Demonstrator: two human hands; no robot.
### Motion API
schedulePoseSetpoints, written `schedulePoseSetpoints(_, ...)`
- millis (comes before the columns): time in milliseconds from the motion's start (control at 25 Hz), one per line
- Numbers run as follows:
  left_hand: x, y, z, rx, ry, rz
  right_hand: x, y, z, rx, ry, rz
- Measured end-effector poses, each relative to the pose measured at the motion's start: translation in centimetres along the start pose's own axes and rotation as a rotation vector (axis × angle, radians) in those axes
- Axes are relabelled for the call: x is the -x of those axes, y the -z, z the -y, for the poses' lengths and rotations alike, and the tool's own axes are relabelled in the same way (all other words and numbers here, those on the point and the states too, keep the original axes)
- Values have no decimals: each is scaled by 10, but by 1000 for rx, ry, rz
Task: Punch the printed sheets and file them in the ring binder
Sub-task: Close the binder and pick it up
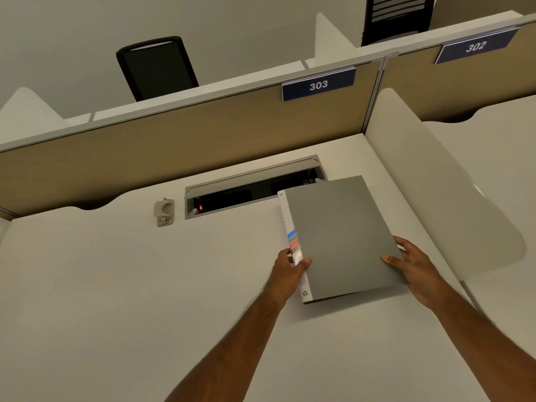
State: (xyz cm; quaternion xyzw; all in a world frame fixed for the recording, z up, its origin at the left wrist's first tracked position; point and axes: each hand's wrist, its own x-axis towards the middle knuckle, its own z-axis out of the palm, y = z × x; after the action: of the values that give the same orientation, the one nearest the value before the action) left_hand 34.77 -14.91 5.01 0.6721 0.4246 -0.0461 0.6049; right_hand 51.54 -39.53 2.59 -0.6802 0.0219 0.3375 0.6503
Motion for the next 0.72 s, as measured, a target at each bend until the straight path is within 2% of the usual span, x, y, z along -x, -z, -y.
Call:
schedulePoseSetpoints(400, -22, -11, 7, -16, 5, 9, -26, 7, -3, 59, 2, -13)
schedulePoseSetpoints(720, -32, -12, 9, -10, 13, 2, -34, 8, -6, 257, 74, -49)
